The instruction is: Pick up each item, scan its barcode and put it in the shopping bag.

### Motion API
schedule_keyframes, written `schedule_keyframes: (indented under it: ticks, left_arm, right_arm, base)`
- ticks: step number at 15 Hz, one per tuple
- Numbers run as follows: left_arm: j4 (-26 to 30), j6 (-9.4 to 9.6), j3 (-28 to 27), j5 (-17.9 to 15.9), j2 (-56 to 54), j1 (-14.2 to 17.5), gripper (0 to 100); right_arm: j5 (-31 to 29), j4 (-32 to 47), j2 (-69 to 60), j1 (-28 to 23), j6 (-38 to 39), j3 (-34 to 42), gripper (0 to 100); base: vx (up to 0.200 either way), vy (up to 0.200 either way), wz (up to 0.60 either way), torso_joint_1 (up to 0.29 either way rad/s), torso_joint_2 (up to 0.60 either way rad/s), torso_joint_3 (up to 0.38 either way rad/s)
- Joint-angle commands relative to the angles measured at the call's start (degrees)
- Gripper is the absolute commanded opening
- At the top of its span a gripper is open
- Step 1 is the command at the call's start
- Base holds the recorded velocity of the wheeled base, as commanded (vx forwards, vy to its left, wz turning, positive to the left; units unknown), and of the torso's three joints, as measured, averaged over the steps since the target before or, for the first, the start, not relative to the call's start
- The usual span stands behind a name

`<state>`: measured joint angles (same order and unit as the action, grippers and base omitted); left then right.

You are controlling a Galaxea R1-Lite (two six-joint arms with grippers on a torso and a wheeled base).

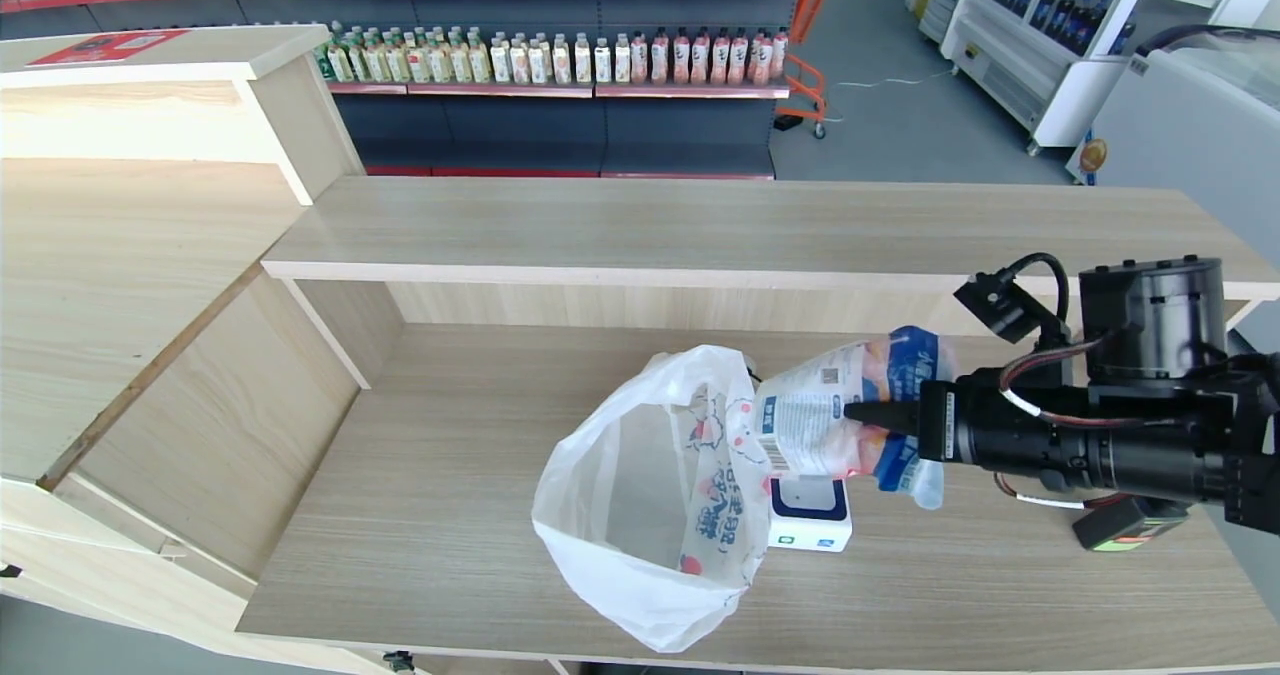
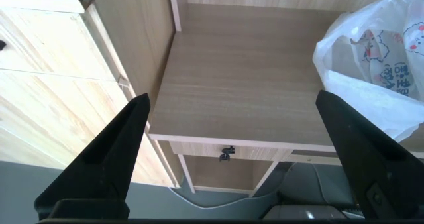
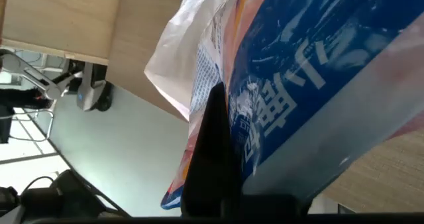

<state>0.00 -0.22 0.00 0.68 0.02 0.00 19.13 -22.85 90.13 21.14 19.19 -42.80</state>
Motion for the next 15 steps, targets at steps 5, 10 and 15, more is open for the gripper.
schedule_keyframes:
  ticks: [5, 10, 15]
  left_arm:
    - [0.0, -0.04, 0.0, 0.0, 0.0, 0.0, 100]
    - [0.0, -0.04, 0.0, 0.0, 0.0, 0.0, 100]
    - [0.0, -0.04, 0.0, 0.0, 0.0, 0.0, 100]
  right_arm:
    - [0.0, 3.4, 7.3, 3.9, 3.0, -1.8, 0]
    - [0.2, 3.0, 15.0, 4.3, 2.9, -4.0, 0]
    - [0.1, 2.1, 23.3, 6.4, 1.6, -11.5, 0]
  base:
    - [0.0, 0.0, 0.0, 0.0, 0.0, 0.0]
    - [0.0, 0.0, 0.0, 0.0, 0.0, 0.0]
    - [0.0, 0.0, 0.0, 0.0, 0.0, 0.0]
